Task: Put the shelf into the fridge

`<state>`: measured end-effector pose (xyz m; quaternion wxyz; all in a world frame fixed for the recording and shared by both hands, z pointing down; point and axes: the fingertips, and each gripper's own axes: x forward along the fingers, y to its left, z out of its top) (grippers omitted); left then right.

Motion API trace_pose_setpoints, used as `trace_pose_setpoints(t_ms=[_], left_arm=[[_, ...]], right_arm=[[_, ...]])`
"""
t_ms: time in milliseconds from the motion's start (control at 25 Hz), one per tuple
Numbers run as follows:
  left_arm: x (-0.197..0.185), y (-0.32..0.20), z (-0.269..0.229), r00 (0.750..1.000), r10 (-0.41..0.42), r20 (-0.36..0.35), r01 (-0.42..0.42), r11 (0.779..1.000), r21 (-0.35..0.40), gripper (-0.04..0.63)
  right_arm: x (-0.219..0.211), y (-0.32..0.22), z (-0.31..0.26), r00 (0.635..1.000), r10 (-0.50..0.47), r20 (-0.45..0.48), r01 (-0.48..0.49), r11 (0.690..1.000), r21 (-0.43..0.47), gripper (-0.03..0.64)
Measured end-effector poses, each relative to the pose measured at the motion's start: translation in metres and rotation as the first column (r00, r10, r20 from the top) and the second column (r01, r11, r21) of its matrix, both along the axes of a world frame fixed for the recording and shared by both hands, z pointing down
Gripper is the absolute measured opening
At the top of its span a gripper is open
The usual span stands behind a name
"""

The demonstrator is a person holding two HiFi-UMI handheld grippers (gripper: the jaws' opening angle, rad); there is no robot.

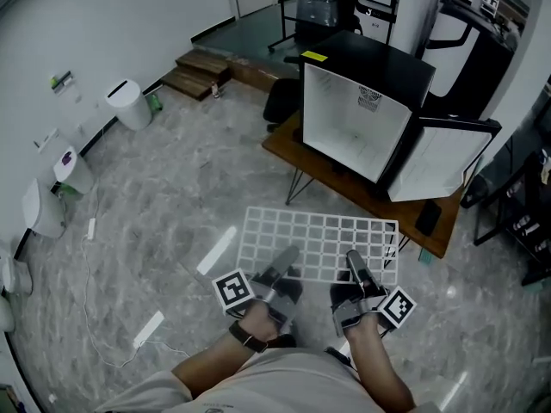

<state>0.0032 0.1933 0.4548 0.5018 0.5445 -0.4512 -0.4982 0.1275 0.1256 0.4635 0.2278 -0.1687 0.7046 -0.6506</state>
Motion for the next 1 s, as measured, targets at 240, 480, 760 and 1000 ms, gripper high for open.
trace_pose_setpoints(t_ms=[240, 480, 760, 1000], left_arm=[[-0.035, -0.023, 0.0, 0.998, 0.064, -0.002, -0.064, 0.998, 0.017, 0.029], [-0.051, -0.049, 0.001, 0.994, 0.105, -0.013, -0.105, 0.994, 0.024, 0.029], [-0.071, -0.087, 0.005, 0.991, 0.137, -0.006, -0.137, 0.99, 0.025, 0.029], [-0.096, -0.138, 0.005, 0.988, 0.156, 0.004, -0.156, 0.987, 0.029, 0.029]], right_arm=[[-0.031, -0.014, -0.001, 0.998, 0.058, -0.003, -0.058, 0.998, 0.008, 0.048], [-0.045, -0.035, -0.001, 0.995, 0.099, -0.007, -0.099, 0.995, 0.016, 0.049], [-0.063, -0.07, 0.004, 0.992, 0.124, -0.009, -0.124, 0.992, 0.02, 0.048], [-0.088, -0.119, 0.004, 0.991, 0.136, -0.003, -0.136, 0.99, 0.032, 0.048]])
